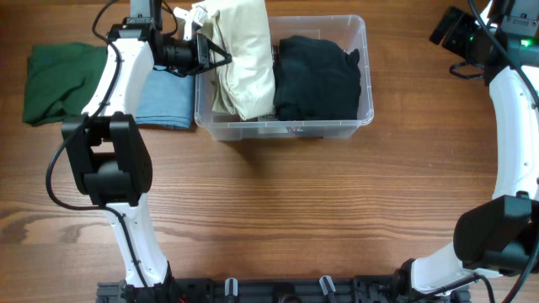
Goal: Pack container
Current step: 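Lower the cream garment into the bin's left side beside the black garment, then push the cream garment down into the bin with the left gripper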
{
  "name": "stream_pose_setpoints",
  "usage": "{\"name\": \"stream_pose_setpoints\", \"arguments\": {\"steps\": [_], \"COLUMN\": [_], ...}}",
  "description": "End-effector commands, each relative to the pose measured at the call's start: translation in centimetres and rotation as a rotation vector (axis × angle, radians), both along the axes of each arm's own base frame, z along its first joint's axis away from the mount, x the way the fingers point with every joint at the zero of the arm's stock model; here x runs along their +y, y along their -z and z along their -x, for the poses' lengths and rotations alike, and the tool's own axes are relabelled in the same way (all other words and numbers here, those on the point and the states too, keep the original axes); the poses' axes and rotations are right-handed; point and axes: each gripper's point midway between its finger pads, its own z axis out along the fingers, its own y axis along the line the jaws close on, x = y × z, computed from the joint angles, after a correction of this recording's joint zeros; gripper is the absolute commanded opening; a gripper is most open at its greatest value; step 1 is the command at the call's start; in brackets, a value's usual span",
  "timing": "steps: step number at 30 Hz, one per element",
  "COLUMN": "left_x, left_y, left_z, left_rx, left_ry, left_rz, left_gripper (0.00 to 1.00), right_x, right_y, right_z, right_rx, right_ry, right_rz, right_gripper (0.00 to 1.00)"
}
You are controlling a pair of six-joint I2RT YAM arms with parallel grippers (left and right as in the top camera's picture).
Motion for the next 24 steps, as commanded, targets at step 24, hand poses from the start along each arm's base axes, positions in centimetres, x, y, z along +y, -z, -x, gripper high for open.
{"name": "stream_pose_setpoints", "arguments": {"steps": [24], "left_x": [2.2], "left_y": [-7.8], "left_z": [0.7], "left_rx": [-0.166], "left_ry": [-0.08], "left_rz": [-0.181], "left_gripper": [0.2], "right_x": [0.2], "right_y": [1.0], "right_z": [-0.1], "right_rx": [0.017], "right_ry": [0.004], "right_rz": [-0.017], "right_gripper": [1.0]}}
